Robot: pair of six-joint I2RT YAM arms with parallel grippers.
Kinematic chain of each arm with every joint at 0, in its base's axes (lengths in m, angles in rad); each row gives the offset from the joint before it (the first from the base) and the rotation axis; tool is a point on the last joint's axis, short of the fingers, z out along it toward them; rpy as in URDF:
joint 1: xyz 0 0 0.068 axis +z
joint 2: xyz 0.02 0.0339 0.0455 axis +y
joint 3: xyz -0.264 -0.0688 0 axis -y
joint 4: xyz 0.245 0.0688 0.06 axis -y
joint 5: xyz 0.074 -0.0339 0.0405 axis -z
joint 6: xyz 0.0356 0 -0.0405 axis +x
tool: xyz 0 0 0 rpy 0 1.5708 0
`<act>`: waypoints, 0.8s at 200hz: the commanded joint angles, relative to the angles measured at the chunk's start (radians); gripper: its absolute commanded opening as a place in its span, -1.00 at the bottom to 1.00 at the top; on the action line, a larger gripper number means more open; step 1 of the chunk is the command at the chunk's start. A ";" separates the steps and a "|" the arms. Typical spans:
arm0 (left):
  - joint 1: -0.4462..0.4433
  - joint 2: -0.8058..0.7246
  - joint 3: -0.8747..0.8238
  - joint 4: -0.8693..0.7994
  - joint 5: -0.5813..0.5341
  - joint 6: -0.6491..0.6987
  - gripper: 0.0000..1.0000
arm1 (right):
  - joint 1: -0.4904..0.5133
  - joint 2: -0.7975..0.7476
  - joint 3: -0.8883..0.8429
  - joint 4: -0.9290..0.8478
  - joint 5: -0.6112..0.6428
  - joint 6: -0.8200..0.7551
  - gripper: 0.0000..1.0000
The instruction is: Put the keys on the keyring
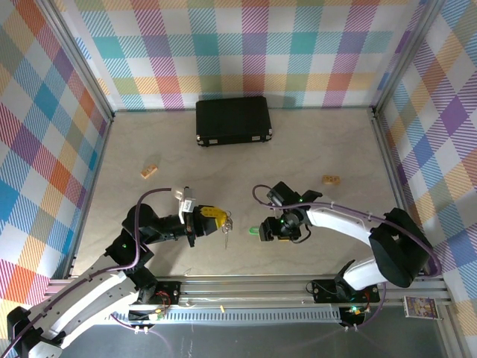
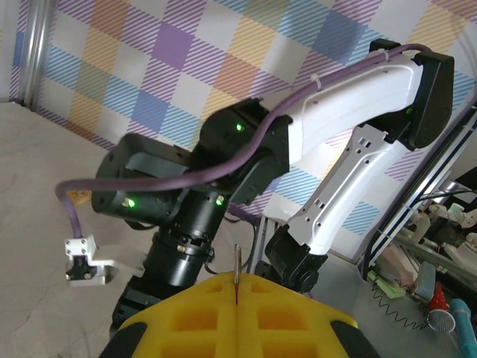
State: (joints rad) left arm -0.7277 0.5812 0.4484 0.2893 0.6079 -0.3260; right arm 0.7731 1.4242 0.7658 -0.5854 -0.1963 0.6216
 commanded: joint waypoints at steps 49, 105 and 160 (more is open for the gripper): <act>0.014 -0.007 -0.001 0.072 0.011 -0.019 -1.00 | 0.003 0.032 -0.125 0.356 0.000 0.130 0.09; 0.016 0.003 -0.006 0.088 0.011 -0.023 -1.00 | 0.000 0.062 -0.134 0.380 0.043 0.126 -0.18; 0.019 0.007 -0.010 0.096 0.011 -0.029 -1.00 | 0.000 0.083 -0.125 0.391 0.061 0.115 -0.43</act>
State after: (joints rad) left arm -0.7238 0.5900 0.4454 0.3206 0.6086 -0.3431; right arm 0.7719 1.4673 0.6479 -0.2611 -0.1722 0.7479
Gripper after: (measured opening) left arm 0.050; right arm 0.300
